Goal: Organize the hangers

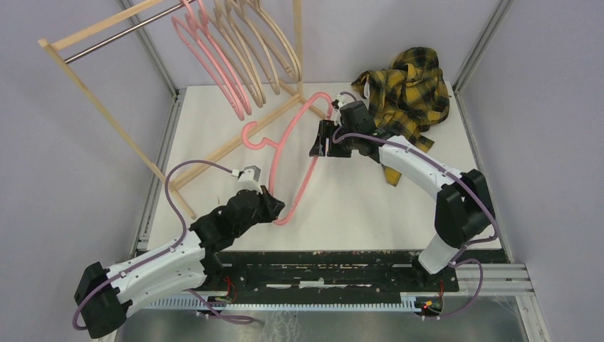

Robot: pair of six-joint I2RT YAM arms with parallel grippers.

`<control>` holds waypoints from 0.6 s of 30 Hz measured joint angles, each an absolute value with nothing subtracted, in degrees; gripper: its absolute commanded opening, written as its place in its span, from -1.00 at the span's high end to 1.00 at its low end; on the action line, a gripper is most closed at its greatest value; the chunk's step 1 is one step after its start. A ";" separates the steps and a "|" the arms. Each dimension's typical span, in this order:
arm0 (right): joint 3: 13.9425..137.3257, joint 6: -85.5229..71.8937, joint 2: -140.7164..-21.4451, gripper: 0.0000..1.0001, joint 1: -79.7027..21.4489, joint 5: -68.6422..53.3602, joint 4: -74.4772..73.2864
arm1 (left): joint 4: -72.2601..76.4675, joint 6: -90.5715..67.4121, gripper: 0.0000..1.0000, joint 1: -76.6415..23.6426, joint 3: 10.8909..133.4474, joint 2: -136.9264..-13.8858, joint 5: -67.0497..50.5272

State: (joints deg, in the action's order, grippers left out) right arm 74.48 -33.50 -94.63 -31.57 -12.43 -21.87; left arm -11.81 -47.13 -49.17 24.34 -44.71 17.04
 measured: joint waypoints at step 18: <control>68.40 -27.90 -81.19 -0.55 -29.71 -15.03 -20.32 | -28.75 -49.43 0.94 -47.70 32.05 -55.77 34.54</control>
State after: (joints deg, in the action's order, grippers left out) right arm 68.40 -27.90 -81.19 -29.71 -15.03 -20.32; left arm -28.75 -49.43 -47.70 32.05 -55.77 34.54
